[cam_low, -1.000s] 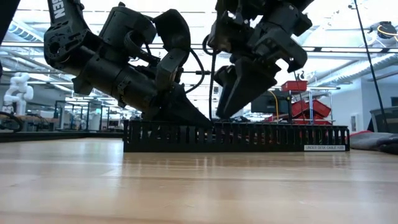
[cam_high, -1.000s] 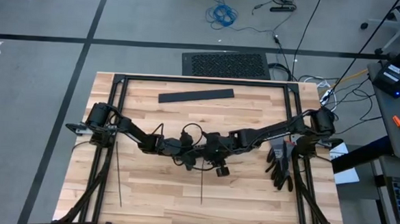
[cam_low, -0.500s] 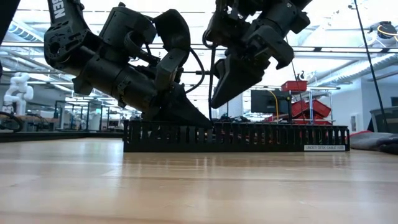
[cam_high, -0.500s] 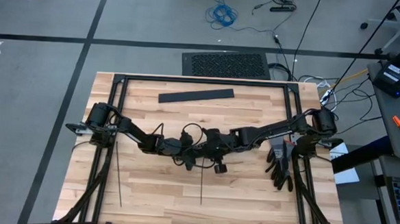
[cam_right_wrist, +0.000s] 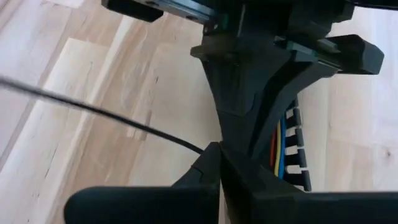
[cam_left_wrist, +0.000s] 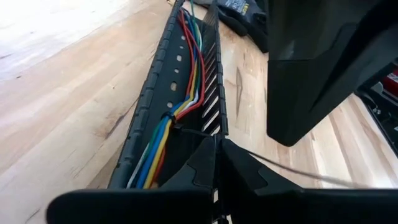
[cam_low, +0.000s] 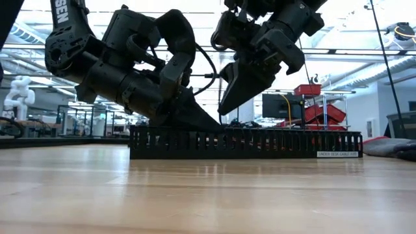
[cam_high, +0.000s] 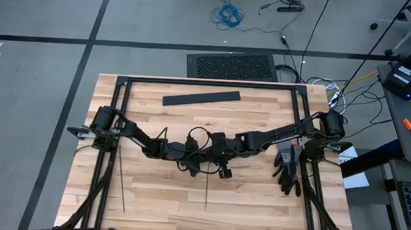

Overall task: Ziptie cables
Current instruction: Put the zip tied cable wires into the black cable duct

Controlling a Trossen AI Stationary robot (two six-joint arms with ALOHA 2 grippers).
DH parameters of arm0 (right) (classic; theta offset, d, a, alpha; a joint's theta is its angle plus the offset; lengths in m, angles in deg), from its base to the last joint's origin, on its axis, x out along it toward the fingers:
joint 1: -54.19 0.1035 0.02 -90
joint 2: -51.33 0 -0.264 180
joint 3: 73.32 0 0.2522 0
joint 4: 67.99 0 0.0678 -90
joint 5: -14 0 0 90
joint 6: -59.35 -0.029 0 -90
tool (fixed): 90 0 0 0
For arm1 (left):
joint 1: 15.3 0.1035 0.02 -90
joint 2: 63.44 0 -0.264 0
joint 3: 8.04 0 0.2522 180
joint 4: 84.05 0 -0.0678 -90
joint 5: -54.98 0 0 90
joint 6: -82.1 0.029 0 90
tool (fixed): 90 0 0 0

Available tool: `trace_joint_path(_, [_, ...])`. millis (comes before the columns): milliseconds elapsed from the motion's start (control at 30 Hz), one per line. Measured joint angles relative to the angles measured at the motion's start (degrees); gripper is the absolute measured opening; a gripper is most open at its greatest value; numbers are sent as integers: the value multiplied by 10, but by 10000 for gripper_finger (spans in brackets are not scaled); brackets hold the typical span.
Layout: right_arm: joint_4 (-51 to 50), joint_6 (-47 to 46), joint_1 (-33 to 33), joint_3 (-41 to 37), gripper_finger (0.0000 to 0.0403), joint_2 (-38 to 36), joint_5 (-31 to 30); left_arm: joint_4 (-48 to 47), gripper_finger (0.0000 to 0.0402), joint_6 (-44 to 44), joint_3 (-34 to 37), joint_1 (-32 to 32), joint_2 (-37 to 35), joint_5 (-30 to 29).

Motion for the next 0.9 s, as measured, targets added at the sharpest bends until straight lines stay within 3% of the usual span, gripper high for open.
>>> trace_joint_path(333, [-11, -8, 5, 0, 0, 27, -14, -17, 43, -5, -2, 0, -1, -4])
trace_joint_path(533, [-14, -2, 5, 0, 0, 24, -32, -38, 11, -30, -2, 1, -2, -6])
trace_joint_path(900, [-17, 8, 3, 0, 0, 11, -62, -48, 6, -52, -3, 2, -3, -7])
